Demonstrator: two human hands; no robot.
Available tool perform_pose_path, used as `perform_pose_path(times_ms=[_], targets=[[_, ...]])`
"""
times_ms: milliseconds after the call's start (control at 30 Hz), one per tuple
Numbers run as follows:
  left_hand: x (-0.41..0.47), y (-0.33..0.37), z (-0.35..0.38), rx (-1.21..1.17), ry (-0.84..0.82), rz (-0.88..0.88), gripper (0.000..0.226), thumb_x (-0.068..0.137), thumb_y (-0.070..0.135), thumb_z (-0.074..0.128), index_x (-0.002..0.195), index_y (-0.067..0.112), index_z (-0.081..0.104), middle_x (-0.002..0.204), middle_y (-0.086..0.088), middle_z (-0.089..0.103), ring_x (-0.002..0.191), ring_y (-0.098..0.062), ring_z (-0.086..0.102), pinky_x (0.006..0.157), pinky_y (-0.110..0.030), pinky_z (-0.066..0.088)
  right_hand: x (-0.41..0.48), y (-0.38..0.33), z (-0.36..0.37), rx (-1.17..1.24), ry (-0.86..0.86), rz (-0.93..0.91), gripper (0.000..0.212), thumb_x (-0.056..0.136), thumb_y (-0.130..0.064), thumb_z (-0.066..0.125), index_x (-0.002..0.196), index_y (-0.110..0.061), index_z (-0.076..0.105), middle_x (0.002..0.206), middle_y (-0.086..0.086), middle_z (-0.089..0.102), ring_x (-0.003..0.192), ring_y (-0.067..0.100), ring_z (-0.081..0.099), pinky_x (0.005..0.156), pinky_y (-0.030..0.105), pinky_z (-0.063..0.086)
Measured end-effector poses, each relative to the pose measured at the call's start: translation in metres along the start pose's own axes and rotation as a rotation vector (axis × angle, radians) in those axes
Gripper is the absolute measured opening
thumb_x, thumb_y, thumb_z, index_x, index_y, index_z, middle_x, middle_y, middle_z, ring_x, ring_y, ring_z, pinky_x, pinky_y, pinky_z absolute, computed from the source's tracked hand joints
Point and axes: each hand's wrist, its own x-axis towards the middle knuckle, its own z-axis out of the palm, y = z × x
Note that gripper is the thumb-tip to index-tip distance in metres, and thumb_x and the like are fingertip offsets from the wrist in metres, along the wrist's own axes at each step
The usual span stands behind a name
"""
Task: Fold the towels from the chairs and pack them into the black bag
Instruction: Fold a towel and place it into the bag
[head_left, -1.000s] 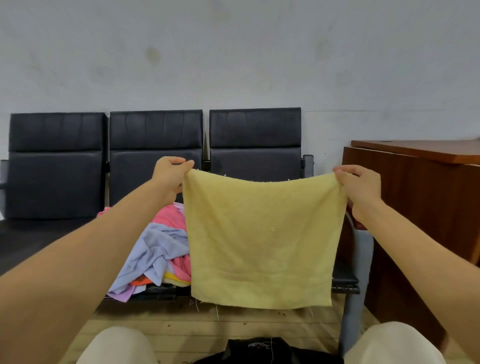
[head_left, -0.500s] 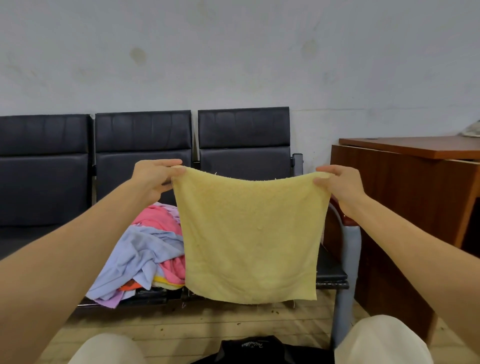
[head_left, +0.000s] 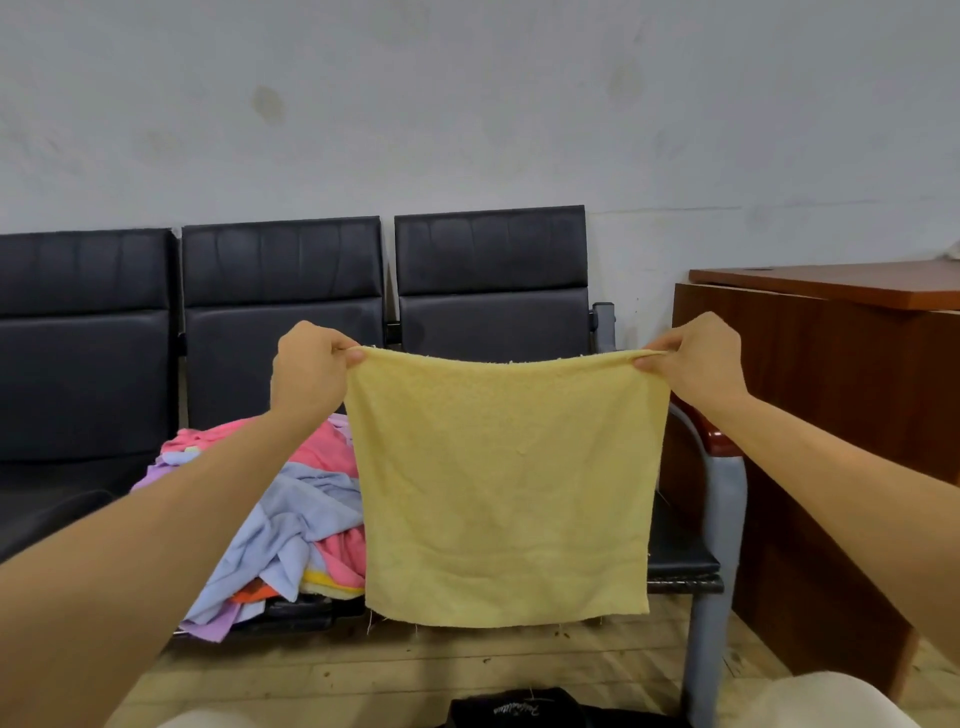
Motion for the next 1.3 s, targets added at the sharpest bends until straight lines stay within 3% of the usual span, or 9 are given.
perform_pose_path(times_ms=[167,233,400,633,767,867,967,1100,1300], targets=[[0.009,-0.009,0.024,-0.075,-0.039,-0.082,0.007,0.092,0.011,0.061,0.090,0.007,0.066,0.094,-0.012,0.065,0.065,-0.031,0.068,0.069,-0.042,0.058,0.015,0.008,0.023,0.021,-0.062,0.116,0.020,0.088,-0.016,0.070,0.104,-0.004,0.072,0.076,0.006,0.066,0.055,0.012,0.062,0.056,0.017,0.047],[0.013,-0.012,0.041,-0.193,-0.066,-0.170,0.004,0.093,0.006,0.058,0.093,0.004,0.061,0.100,-0.013,0.061,0.066,-0.026,0.068,0.058,-0.034,0.059,0.021,0.013,0.038,0.036,-0.078,0.144,0.019,0.089,-0.012,0.067,0.107,-0.004,0.068,0.086,0.009,0.066,0.066,0.020,0.068,0.067,0.030,0.058],[0.020,-0.036,0.089,-0.217,-0.039,-0.272,0.005,0.093,0.011,0.054,0.091,0.008,0.057,0.099,-0.011,0.063,0.095,-0.027,0.060,0.083,-0.045,0.053,0.033,0.027,0.076,0.143,-0.015,0.190,0.013,0.090,-0.005,0.063,0.097,-0.010,0.053,0.098,0.013,0.063,0.085,0.030,0.066,0.079,0.042,0.057],[-0.034,-0.073,0.139,-0.173,-0.186,-0.282,0.011,0.093,0.011,0.047,0.082,0.009,0.048,0.073,-0.001,0.051,0.074,-0.021,0.047,0.059,-0.034,0.031,-0.008,0.070,0.126,0.050,-0.080,0.135,0.008,0.096,-0.007,0.055,0.095,-0.010,0.047,0.088,0.006,0.054,0.071,0.013,0.048,0.065,0.023,0.035],[-0.081,-0.098,0.156,-0.130,-0.286,-0.323,0.007,0.095,0.013,0.050,0.089,0.008,0.051,0.083,-0.009,0.058,0.082,-0.022,0.050,0.066,-0.030,0.028,-0.053,0.103,0.148,0.068,-0.204,0.198,0.010,0.099,-0.009,0.047,0.097,-0.014,0.039,0.089,0.007,0.055,0.073,0.018,0.055,0.056,0.031,0.044],[-0.105,-0.123,0.165,-0.177,-0.379,-0.347,0.008,0.095,0.016,0.052,0.086,0.015,0.051,0.089,-0.011,0.065,0.085,-0.027,0.059,0.077,-0.036,0.044,-0.078,0.122,0.158,0.079,-0.358,0.239,0.010,0.099,-0.012,0.047,0.101,-0.018,0.039,0.091,0.006,0.058,0.079,0.027,0.068,0.066,0.047,0.058],[-0.120,-0.140,0.169,-0.188,-0.493,-0.310,0.012,0.096,0.019,0.050,0.086,0.023,0.050,0.089,-0.009,0.066,0.089,-0.029,0.064,0.085,-0.048,0.050,-0.097,0.135,0.162,-0.107,-0.547,0.149,0.008,0.101,-0.019,0.039,0.109,-0.020,0.038,0.081,0.008,0.059,0.064,0.021,0.061,0.052,0.037,0.047],[-0.130,-0.136,0.176,-0.070,-0.631,-0.107,0.007,0.099,0.017,0.045,0.094,0.014,0.048,0.089,-0.006,0.062,0.082,-0.021,0.056,0.065,-0.028,0.034,-0.102,0.141,0.172,-0.381,-0.705,-0.046,0.024,0.099,-0.012,0.038,0.120,-0.021,0.044,0.088,0.007,0.063,0.069,0.020,0.057,0.059,0.033,0.045],[-0.126,-0.138,0.194,-0.056,-0.736,0.043,0.013,0.100,0.014,0.041,0.107,0.008,0.051,0.097,-0.002,0.059,0.086,-0.016,0.053,0.064,-0.014,0.036,-0.093,0.158,0.200,-0.349,-0.708,-0.031,0.024,0.101,-0.015,0.036,0.111,-0.020,0.057,0.092,0.004,0.060,0.076,0.018,0.056,0.060,0.029,0.042]])
